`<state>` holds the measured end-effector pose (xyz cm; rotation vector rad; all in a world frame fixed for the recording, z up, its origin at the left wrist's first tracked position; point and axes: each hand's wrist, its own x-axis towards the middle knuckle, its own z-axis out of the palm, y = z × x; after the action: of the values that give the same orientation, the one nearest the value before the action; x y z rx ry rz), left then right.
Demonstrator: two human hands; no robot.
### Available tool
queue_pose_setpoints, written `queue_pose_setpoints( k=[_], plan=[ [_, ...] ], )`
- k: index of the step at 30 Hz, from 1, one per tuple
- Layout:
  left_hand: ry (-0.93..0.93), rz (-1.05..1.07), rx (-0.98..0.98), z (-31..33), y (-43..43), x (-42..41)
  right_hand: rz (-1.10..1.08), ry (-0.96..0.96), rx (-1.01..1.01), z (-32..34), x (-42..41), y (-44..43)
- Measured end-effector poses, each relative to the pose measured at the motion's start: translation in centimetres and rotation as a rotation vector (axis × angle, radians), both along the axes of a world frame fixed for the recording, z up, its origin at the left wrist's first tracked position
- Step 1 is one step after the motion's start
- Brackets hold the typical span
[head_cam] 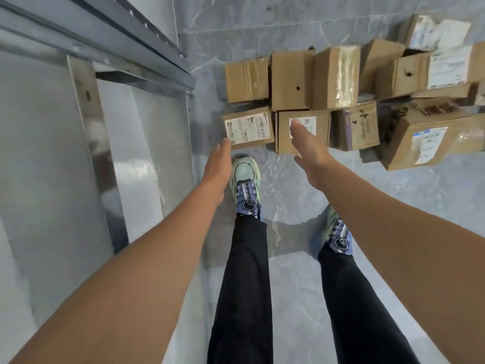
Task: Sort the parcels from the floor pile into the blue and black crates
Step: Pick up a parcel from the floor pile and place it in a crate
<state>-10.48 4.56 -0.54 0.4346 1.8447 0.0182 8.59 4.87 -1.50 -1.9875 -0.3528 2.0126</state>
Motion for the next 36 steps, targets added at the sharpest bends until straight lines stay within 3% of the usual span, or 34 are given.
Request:
queue_pose_setpoints(
  k=[8, 16, 24, 36],
  plan=[
    [0.015, 0.094, -0.020, -11.9, 4.8, -2.2, 0.004, -0.051, -0.023, -11.5, -2.4, 3.1],
    [-0.119, 0.187, -0.024, -14.4, 5.0, -2.2, 0.016, 0.015, -0.026, -13.8, -4.2, 3.9],
    [-0.174, 0.269, 0.014, -5.4, 3.7, -2.8, -0.017, 0.102, -0.028, -5.8, -4.6, 2.6],
    [-0.340, 0.067, 0.226, 17.1, 5.2, 7.3, -0.243, 0.018, 0.166, 16.3, 6.2, 2.0]
  ],
)
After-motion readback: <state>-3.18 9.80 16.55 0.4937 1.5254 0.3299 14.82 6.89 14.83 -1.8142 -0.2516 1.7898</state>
